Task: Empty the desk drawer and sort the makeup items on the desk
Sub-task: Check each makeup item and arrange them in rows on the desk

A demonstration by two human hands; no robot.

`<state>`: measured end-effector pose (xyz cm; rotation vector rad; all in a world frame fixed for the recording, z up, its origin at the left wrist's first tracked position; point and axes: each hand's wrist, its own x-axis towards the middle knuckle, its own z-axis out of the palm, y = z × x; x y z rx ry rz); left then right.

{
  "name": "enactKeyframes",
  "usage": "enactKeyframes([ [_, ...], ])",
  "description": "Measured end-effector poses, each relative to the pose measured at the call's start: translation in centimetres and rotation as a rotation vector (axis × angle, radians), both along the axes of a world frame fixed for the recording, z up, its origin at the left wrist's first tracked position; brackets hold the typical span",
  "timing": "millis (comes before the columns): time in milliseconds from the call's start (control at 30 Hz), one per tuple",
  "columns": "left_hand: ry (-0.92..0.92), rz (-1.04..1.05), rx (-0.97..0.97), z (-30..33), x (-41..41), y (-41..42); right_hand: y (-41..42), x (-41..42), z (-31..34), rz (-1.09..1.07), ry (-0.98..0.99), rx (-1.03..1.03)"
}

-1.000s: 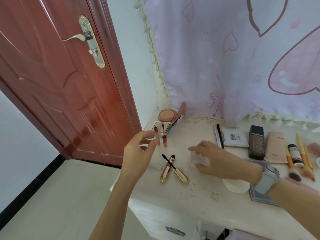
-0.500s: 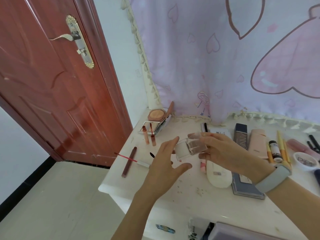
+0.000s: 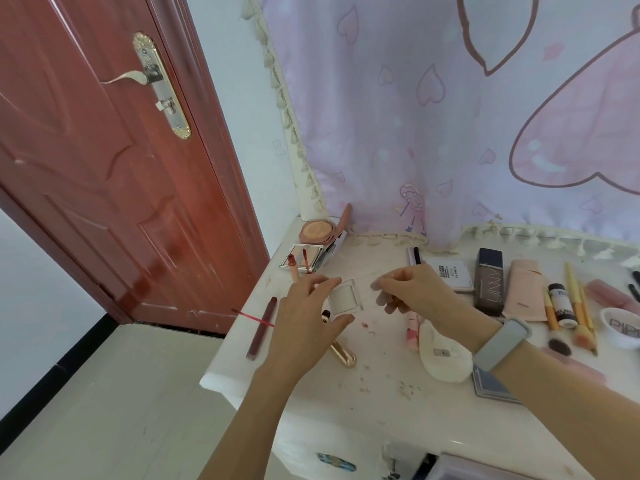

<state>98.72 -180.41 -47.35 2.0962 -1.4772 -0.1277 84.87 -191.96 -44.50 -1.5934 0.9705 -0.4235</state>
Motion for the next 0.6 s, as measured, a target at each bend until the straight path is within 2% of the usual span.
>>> enactKeyframes([
  [167,-0.012,0.062,0.008,0.6,2.2,0.7,0.4,2.1,-0.6,0.027,0.034,-0.098],
  [433,-0.178,0.082,0.021,0.5,4.6,1.5,1.5,4.3,-1.3,0.045,-0.034,-0.231],
  [600,-0.079,0.051,-0.06,0.0,3.0,0.9,0.4,2.9,-1.2,-0.001,-0.017,-0.294],
])
